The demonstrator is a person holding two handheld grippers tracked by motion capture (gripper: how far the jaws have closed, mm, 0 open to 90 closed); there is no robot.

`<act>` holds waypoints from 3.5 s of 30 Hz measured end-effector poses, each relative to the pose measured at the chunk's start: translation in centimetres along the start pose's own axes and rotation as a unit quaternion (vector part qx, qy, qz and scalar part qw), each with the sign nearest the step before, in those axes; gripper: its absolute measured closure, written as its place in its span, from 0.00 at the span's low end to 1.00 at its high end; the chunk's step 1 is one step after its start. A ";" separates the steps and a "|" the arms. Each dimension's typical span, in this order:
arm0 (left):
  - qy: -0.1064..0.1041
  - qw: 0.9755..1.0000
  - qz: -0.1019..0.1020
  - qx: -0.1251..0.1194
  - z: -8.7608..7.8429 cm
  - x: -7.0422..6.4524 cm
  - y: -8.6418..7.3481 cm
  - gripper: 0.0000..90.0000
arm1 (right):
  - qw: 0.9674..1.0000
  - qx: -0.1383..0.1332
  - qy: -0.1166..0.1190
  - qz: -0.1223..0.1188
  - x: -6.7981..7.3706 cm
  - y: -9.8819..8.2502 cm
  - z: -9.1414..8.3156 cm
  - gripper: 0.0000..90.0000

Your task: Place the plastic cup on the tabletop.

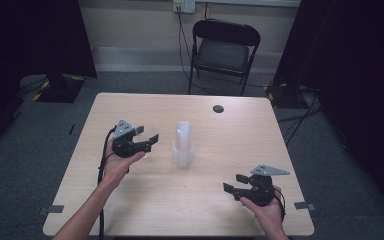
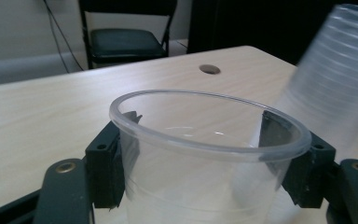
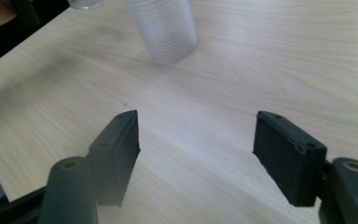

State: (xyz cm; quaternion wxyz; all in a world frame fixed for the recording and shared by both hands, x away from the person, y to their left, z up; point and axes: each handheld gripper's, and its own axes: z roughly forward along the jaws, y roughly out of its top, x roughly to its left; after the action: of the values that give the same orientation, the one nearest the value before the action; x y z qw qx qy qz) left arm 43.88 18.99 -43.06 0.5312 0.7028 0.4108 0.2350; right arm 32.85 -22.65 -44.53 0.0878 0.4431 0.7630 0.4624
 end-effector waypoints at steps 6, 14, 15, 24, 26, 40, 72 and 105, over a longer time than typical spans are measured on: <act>0.012 1.000 -0.009 0.008 1.4 0.9 -0.9 0.32 | 1.000 -0.002 0.005 0.000 0.1 -0.1 0.2 0.35; 0.018 1.000 -0.013 0.015 2.9 1.3 -1.7 0.31 | 0.999 0.030 0.016 0.006 1.1 -1.5 2.1 0.36; 0.017 1.000 -0.012 0.017 3.0 1.3 -1.8 0.31 | 0.999 0.030 0.016 -0.001 1.4 -1.5 2.2 0.36; 0.016 0.999 -0.018 0.028 3.6 1.7 -2.4 0.29 | 1.000 0.017 0.013 -0.008 1.6 -1.4 1.9 0.36; 0.018 0.999 -0.016 0.036 3.6 1.8 -2.5 0.29 | 1.000 0.015 0.011 -0.005 1.4 -1.4 1.7 0.37; 0.018 0.997 -0.005 0.073 4.0 1.4 -2.9 0.25 | 1.000 0.004 0.012 -0.004 1.2 -1.2 1.4 0.39; -0.001 0.990 0.000 0.141 -1.2 0.8 -3.3 0.18 | 1.000 -0.013 -0.018 0.016 -0.2 -1.2 0.2 0.35; -0.009 0.987 0.009 0.161 -10.3 -3.4 -7.4 0.22 | 0.998 -0.010 -0.049 0.036 -1.2 -1.4 -0.1 0.30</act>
State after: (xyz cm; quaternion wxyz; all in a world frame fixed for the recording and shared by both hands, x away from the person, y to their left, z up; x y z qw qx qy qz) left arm 31.70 22.56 -46.32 0.4128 0.7845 0.4326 0.1642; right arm 32.69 -23.93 -45.89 0.1133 0.4915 0.7367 0.4504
